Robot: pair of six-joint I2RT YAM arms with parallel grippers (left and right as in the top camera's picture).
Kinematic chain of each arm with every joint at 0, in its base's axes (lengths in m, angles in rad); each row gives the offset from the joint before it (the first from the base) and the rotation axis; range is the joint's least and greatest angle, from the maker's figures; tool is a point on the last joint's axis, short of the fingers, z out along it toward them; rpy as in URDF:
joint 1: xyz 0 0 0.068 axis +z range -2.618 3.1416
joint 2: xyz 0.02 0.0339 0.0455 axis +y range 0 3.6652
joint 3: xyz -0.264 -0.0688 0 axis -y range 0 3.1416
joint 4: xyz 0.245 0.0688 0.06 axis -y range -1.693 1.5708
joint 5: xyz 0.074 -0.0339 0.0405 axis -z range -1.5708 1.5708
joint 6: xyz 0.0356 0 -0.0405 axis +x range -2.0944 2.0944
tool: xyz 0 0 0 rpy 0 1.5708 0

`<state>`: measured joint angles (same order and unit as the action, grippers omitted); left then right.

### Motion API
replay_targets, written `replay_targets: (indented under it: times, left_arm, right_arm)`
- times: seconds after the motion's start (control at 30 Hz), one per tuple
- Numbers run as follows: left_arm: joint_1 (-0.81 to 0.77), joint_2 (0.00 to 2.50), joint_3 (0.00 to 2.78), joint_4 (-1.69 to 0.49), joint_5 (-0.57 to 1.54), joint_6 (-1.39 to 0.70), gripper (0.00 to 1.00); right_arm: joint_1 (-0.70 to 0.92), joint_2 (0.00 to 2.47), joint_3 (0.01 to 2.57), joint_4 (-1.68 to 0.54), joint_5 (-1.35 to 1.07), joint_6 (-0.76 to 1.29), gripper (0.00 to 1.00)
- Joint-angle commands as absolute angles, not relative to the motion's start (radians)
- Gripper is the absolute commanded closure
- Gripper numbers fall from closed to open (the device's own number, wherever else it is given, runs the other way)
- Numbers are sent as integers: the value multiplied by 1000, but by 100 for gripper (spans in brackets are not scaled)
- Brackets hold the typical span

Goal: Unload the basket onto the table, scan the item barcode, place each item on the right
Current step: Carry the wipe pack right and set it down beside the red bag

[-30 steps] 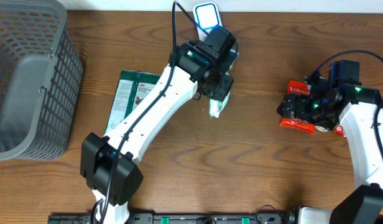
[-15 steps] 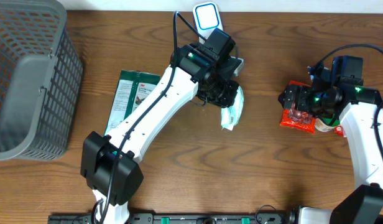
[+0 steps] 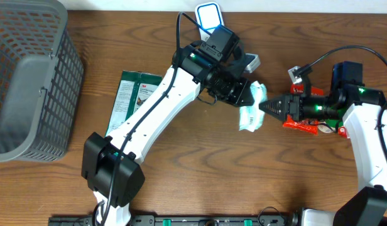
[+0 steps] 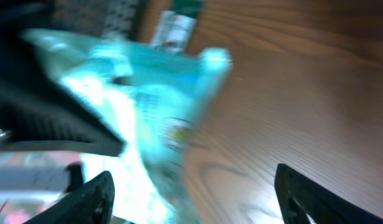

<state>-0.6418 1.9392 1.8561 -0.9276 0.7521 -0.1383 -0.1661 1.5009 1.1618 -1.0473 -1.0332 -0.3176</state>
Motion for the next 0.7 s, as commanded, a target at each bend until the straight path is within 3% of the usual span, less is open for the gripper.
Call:
replay_targets:
  times: [0.0,0.1,0.17,0.2,0.23,0.37,0.4,0.43,0.53,0.67]
  left_arm:
    - [-641,1943,1850,-899,924,-144,92]
    - [-641,1943,1850,-875,1012,-144,92]
    - [-641,1943,1850,-872,1033,-144,92]
    - [-641,1943,1850,-869,1032,-143,92]
    - [-640,1943,1850,-864,1032,-142,92]
    - [-631,1943,1850,-807,979,-140,92]
    - [-630,1943,1850,-796,957,-140,89]
    - [-629,1943,1850,-786,915,-140,77]
    - [-629,1943,1850,-772,807,-139,70]
    - [-629,1943,1850,-768,643,-140,46]
  right_arm:
    - [-175,1481,1165,-1076,-1237,-516,27]
    - [-171,1481,1165,-1088,-1244,-553,31]
    - [-165,1481,1165,-1093,-1244,-559,41]
    - [-159,1481,1165,-1093,-1244,-559,59]
    - [-158,1481,1165,-1093,-1243,-559,67]
    - [-157,1481,1165,-1092,-1206,-559,78]
    - [-157,1481,1165,-1090,-1193,-559,80]
    - [-157,1481,1165,-1087,-1171,-559,85]
    - [-157,1481,1165,-1075,-1114,-559,97]
    - [-157,1481,1165,-1050,-1037,-554,99]
